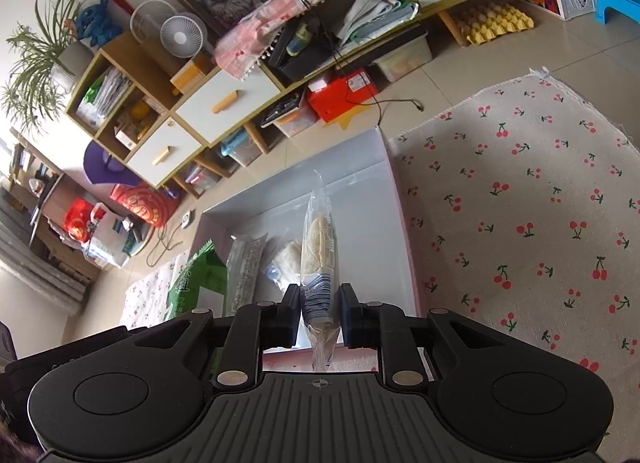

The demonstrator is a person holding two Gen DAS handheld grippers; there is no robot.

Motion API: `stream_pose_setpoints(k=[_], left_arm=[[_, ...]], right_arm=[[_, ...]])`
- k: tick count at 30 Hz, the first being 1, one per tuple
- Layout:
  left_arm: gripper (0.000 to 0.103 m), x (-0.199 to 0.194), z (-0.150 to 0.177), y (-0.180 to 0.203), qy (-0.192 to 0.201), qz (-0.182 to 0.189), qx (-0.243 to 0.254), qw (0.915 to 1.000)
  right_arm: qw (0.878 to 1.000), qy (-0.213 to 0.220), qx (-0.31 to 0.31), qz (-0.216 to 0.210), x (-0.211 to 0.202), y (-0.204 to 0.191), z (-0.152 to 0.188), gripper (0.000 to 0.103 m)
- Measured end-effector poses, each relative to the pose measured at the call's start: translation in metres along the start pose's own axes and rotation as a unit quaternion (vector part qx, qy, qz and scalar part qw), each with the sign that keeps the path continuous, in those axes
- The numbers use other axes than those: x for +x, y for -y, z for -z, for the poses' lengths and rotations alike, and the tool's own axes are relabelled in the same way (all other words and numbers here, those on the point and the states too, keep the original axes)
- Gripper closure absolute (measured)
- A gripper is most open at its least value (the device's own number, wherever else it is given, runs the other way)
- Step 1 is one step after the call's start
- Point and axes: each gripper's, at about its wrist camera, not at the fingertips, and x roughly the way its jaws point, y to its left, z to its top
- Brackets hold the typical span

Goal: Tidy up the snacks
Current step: 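Carry both snacks into the pink box and open both tools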

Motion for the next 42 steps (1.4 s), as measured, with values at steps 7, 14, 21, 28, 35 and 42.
stream_pose_setpoints(k=[7,14,21,28,35,42], left_arm=[[0.059,0.016,-0.003,0.0,-0.009,-0.017,0.005,0.9998],[0.06,0.024,-0.004,-0.002,-0.003,-0.029,0.008,0.9996],[0.06,0.031,-0.004,0.001,0.015,-0.06,0.032,0.9975],[0.055,0.031,-0.004,-0.001,0.037,-0.056,0.024,0.9975],[0.033,0.018,0.0,0.008,0.044,-0.047,0.06,0.9961],[0.021,-0.003,0.007,0.007,0.053,-0.036,0.085,0.9943]], right_arm=[[1.0,-0.003,-0.001,0.014,0.007,0.008,0.002,0.084],[1.0,0.002,-0.01,0.021,0.011,0.002,0.004,0.083],[0.999,0.009,-0.027,0.027,0.012,-0.004,0.005,0.079],[0.999,0.023,-0.022,0.024,0.007,-0.005,0.002,0.073],[0.999,0.033,-0.015,0.003,-0.006,-0.008,-0.003,0.044],[0.999,0.039,-0.037,0.004,-0.02,-0.016,-0.002,0.036]])
